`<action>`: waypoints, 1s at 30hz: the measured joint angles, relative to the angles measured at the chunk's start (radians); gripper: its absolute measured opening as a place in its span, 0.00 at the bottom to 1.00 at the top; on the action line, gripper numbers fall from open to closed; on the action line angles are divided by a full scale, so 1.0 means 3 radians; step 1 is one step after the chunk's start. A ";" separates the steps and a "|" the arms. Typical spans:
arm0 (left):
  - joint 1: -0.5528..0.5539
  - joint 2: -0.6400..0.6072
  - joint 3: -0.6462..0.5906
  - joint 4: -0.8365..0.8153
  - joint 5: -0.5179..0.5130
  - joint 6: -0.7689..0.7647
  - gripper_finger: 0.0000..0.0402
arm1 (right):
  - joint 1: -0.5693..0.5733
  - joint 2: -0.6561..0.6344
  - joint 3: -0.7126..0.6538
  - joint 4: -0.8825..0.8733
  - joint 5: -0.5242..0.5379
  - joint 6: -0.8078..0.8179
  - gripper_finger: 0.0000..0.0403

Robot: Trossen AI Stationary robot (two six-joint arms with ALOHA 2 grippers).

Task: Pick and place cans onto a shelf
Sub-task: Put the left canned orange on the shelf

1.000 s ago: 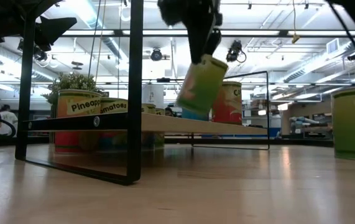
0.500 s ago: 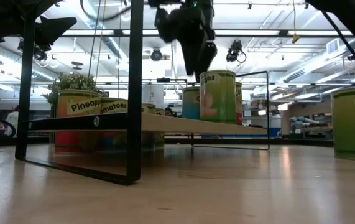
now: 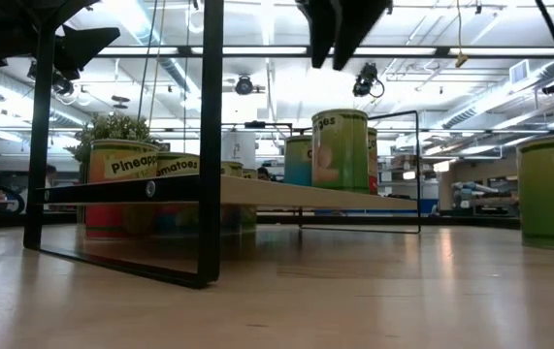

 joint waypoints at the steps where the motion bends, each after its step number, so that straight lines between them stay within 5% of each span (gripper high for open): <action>1: 0.0001 0.0000 0.0000 0.0001 -0.0001 -0.0008 0.88 | 0.0034 0.0002 -0.0062 0.0009 0.0046 0.0031 0.82; 14: 0.0001 0.0000 0.0000 -0.0005 0.0006 -0.0010 0.88 | 0.0143 0.0002 -0.0868 0.0109 0.0559 0.0085 0.82; 30: 0.0000 0.0000 -0.0001 -0.0004 0.0006 -0.0005 0.88 | -0.0151 0.0002 -0.0923 0.0857 0.0779 -0.0011 0.82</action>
